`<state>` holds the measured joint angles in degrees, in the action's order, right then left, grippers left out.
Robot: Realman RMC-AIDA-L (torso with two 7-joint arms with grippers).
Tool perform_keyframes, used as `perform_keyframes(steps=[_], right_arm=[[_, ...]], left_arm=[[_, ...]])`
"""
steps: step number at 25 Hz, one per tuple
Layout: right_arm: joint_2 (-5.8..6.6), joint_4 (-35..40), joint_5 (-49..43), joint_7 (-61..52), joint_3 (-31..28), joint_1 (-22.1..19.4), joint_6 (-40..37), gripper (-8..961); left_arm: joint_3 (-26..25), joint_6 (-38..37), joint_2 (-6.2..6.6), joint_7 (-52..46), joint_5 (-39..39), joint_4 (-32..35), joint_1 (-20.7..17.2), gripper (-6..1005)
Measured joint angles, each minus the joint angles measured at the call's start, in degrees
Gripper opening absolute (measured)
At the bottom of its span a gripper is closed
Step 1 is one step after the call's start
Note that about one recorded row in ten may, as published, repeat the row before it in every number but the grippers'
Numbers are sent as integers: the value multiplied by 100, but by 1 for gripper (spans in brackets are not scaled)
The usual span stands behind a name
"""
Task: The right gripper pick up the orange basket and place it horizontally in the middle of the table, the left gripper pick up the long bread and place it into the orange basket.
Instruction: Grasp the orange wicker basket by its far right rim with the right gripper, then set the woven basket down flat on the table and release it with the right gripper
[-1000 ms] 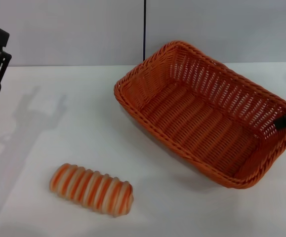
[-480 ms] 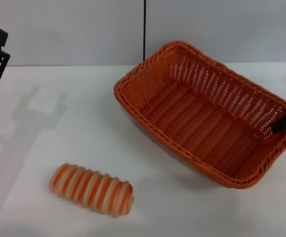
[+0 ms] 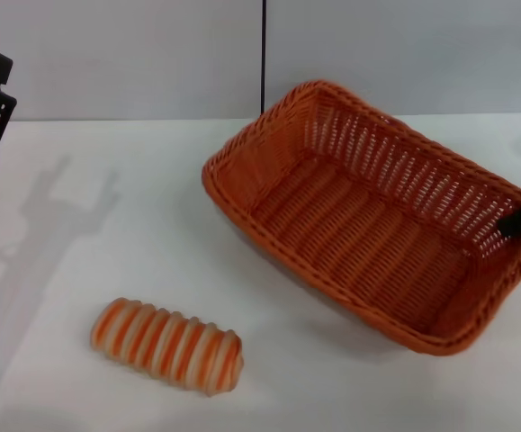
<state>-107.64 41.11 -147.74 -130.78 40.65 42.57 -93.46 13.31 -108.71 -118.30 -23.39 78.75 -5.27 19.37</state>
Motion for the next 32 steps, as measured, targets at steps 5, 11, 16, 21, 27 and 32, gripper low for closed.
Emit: perform_keyframes(steps=[5, 11, 16, 21, 27, 32], right_arm=[[-104, 424, 19, 5, -85, -166, 5, 148], [-235, 898, 344, 346, -202, -408, 50, 148], [-254, 1239, 999, 912, -220, -710, 29, 147], [-235, 1582, 1858, 1323, -242, -1047, 17, 148], [-222, 1697, 2383, 1811, -265, -1218, -20, 149], [-256, 1825, 2490, 2015, -383, -1227, -160, 151]], left_arm=[[-3, 0, 0, -4, -8, 0, 5, 770], [1, 12, -7, -6, -2, 0, 28, 770], [20, 16, -9, -8, 0, 0, 29, 770], [-3, -6, -6, -8, -6, 0, -17, 770], [-4, 11, -2, -8, -17, 4, -51, 769], [11, -78, 0, -23, -10, 49, -50, 769]])
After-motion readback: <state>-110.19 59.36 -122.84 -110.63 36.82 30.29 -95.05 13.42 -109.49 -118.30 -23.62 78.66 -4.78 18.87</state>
